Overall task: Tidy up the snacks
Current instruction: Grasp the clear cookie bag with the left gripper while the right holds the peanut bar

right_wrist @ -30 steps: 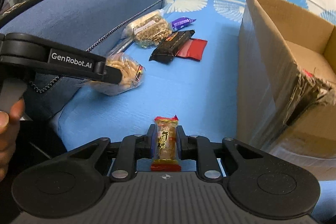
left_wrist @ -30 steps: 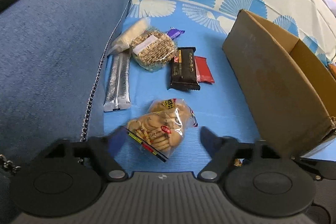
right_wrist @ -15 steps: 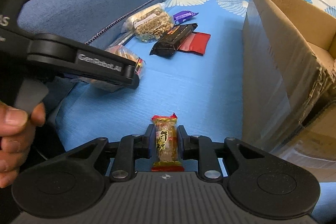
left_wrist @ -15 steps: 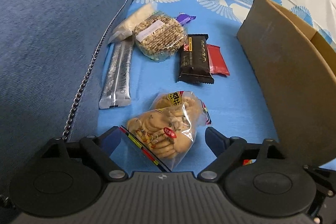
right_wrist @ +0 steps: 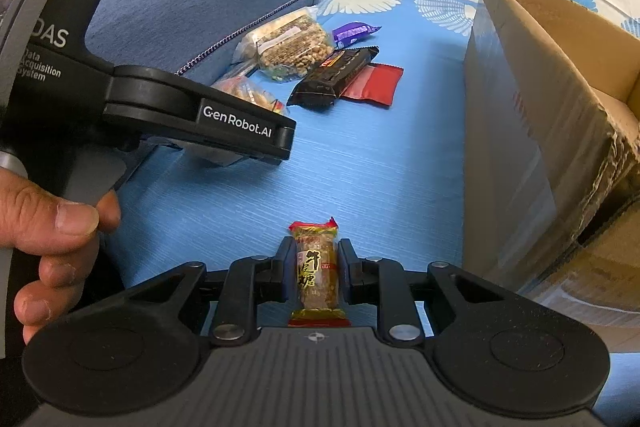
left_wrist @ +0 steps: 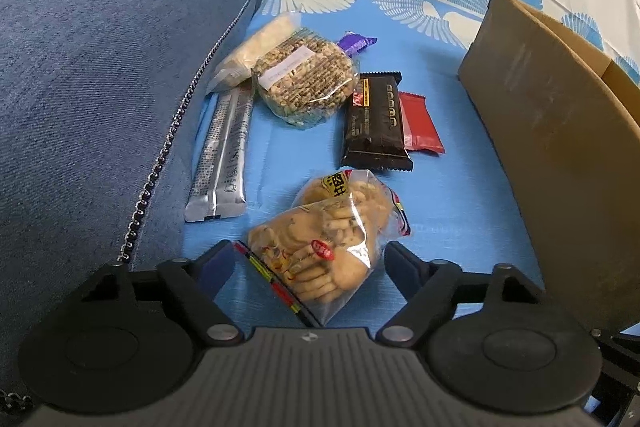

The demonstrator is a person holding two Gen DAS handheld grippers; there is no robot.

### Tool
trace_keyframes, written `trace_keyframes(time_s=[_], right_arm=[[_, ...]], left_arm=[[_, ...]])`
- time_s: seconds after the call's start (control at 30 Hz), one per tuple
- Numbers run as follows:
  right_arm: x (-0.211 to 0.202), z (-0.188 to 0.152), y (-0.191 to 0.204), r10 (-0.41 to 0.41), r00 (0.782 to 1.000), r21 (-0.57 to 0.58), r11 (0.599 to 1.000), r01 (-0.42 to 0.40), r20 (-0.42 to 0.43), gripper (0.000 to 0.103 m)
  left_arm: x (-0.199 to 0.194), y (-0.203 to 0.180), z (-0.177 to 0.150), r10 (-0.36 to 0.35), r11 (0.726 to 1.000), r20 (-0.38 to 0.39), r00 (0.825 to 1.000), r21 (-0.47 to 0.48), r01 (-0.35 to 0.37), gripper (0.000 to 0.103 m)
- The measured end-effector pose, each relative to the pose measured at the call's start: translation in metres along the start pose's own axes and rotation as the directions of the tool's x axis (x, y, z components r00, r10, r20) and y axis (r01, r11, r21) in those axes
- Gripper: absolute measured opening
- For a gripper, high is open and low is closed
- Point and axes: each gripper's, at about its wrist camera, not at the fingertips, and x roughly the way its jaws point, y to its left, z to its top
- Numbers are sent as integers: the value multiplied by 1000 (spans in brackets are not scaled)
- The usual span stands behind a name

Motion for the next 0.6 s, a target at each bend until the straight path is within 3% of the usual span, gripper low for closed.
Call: trace_keyframes(time_s=[0.1,0.17,0.27,0.37,0.5,0.6], right_arm=[[0,0,0,-1,1000,-2,1000,1,1,23],[0,0,1,-3,1000,-5,1000,3,3,22],[-1,-1,1,-6,1000,-11,1000,6,7,21],[-2,-1,1,-9,1000,-11,1000,9,9,21],[-3,0,1,-12,1000,-5,1000,12,10,21],[-2,1,0,-10,1000,3,1000,10,5,21]], left_arm=[[-2,1,0,2,1000,12,1000,-8,-2,77],[-5,2,0,-5,1000,24,1000,-10,6,64],[-10,1,-1,-17,1000,49,999,-3,17,54],[-15,0,-2,-35,999,53,998,6,35,50],[-27,5,-6,-135,991,6,991,-13,135,50],[-39,7,-13,-173,985,8,985,-24,173,70]])
